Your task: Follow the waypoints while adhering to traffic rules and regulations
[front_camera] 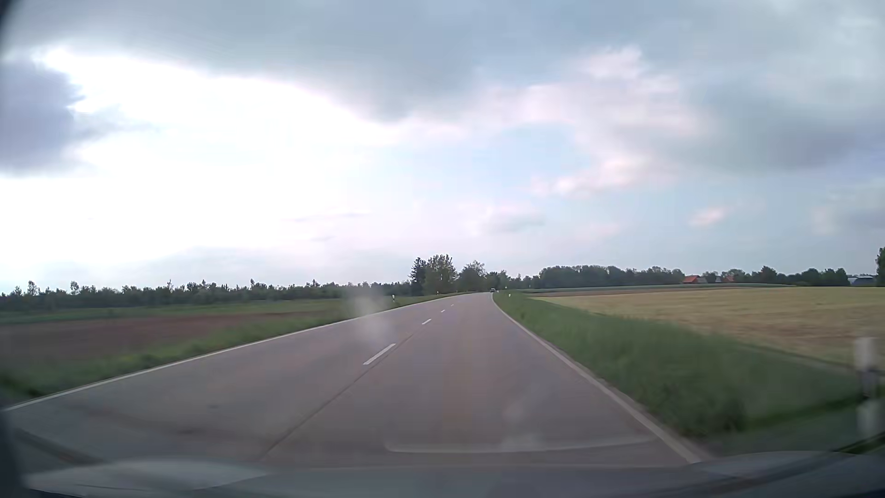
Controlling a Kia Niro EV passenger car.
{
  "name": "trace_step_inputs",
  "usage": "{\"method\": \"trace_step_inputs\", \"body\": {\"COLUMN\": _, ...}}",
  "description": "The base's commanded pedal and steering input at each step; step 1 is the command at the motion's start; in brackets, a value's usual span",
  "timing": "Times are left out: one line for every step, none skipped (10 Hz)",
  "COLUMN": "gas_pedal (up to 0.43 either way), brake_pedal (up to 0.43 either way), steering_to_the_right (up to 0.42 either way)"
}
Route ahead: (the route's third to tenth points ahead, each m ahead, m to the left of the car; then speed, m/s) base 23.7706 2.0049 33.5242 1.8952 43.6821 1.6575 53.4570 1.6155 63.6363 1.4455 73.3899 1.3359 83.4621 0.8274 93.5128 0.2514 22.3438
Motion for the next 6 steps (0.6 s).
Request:
{"method": "trace_step_inputs", "body": {"gas_pedal": 0.0, "brake_pedal": 0.0, "steering_to_the_right": 0.001}}
{"method": "trace_step_inputs", "body": {"gas_pedal": 0.0, "brake_pedal": 0.0, "steering_to_the_right": 0.0}}
{"method": "trace_step_inputs", "body": {"gas_pedal": 0.0, "brake_pedal": 0.0, "steering_to_the_right": 0.001}}
{"method": "trace_step_inputs", "body": {"gas_pedal": 0.0, "brake_pedal": 0.0, "steering_to_the_right": 0.001}}
{"method": "trace_step_inputs", "body": {"gas_pedal": 0.079, "brake_pedal": 0.0, "steering_to_the_right": 0.001}}
{"method": "trace_step_inputs", "body": {"gas_pedal": 0.228, "brake_pedal": 0.0, "steering_to_the_right": 0.001}}
